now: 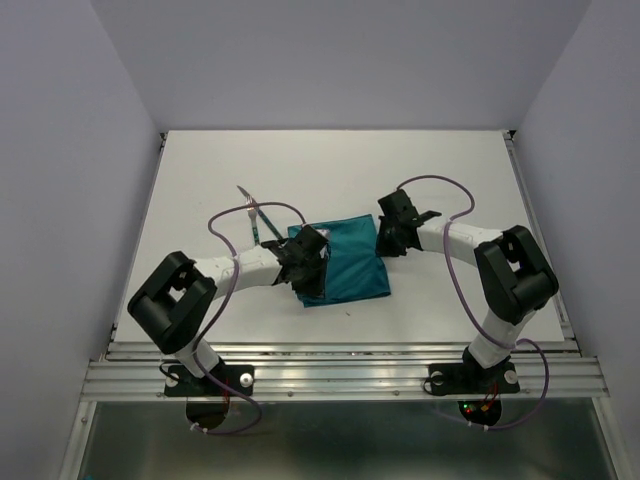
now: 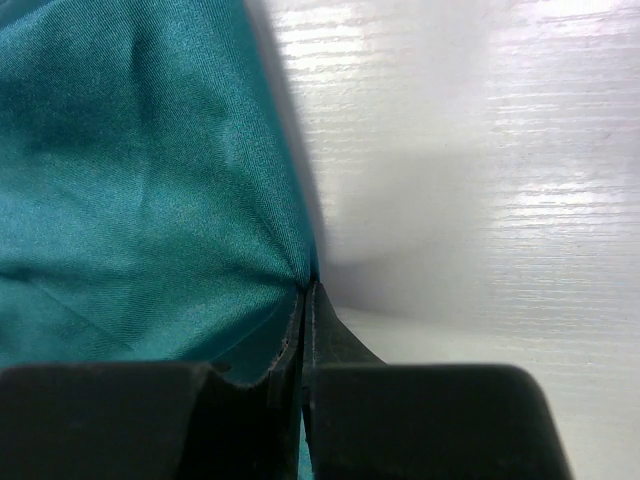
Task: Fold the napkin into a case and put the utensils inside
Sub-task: Smooth out the square-folded napkin at the center of the board.
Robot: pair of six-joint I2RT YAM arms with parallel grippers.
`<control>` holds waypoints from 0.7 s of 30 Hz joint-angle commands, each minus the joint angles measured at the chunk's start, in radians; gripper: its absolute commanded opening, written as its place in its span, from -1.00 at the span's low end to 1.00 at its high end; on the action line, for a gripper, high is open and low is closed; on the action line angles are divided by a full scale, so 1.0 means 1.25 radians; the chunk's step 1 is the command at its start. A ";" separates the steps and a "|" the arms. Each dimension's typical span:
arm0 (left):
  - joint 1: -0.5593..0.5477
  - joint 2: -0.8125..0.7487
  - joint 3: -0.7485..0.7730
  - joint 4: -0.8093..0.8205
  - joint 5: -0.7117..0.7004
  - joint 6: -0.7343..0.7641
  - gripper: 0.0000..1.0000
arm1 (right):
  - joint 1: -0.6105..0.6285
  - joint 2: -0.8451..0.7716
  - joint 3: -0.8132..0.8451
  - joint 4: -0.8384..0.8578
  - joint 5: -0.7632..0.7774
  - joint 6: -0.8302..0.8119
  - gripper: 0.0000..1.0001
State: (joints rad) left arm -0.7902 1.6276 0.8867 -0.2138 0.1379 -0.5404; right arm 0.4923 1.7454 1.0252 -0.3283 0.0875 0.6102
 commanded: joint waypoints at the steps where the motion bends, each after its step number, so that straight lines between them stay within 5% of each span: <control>1: -0.005 -0.086 -0.060 -0.111 -0.023 -0.009 -0.31 | -0.016 0.021 -0.011 0.005 0.060 0.009 -0.99; 10: 0.022 -0.191 0.023 -0.173 -0.091 -0.021 -0.28 | -0.016 0.016 -0.008 0.006 0.062 0.006 -0.99; 21: 0.125 -0.101 0.110 -0.067 -0.083 -0.006 -0.28 | -0.043 0.000 -0.025 0.010 0.081 -0.022 -0.99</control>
State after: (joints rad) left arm -0.6643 1.4700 0.9730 -0.3527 0.0357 -0.5606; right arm 0.4713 1.7473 1.0245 -0.3126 0.1246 0.6060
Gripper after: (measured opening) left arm 0.357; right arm 0.019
